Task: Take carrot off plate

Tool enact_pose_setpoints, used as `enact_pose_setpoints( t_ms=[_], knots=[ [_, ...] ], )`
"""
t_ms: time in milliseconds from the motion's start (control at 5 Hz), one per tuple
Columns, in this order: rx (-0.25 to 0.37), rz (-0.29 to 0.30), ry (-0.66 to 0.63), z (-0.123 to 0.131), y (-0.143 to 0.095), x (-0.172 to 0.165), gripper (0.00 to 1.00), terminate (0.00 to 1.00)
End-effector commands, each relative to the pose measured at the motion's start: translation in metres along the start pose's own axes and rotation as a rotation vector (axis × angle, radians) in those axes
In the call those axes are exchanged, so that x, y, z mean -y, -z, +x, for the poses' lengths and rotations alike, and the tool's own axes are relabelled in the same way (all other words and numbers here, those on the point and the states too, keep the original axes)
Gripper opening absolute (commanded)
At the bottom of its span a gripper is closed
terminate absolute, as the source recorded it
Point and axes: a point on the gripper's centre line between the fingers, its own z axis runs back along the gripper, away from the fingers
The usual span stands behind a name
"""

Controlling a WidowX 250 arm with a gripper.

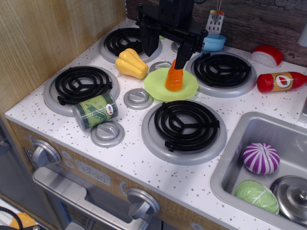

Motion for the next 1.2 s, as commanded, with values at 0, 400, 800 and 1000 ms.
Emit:
enact_pose_setpoints(
  t_ms=[0,400,800,1000],
  knots=[
    [0.090,-0.084,0.056,0.027,-0.003,0.001,1.00,0.00],
    [0.138,-0.060,0.127,0.036,0.017,0.002,1.00,0.00],
    [0.181,-0.075,0.174,0.043,0.038,-0.002,1.00,0.00],
    [0.188,-0.107,0.185,0.041,0.047,0.003,1.00,0.00]
  ],
)
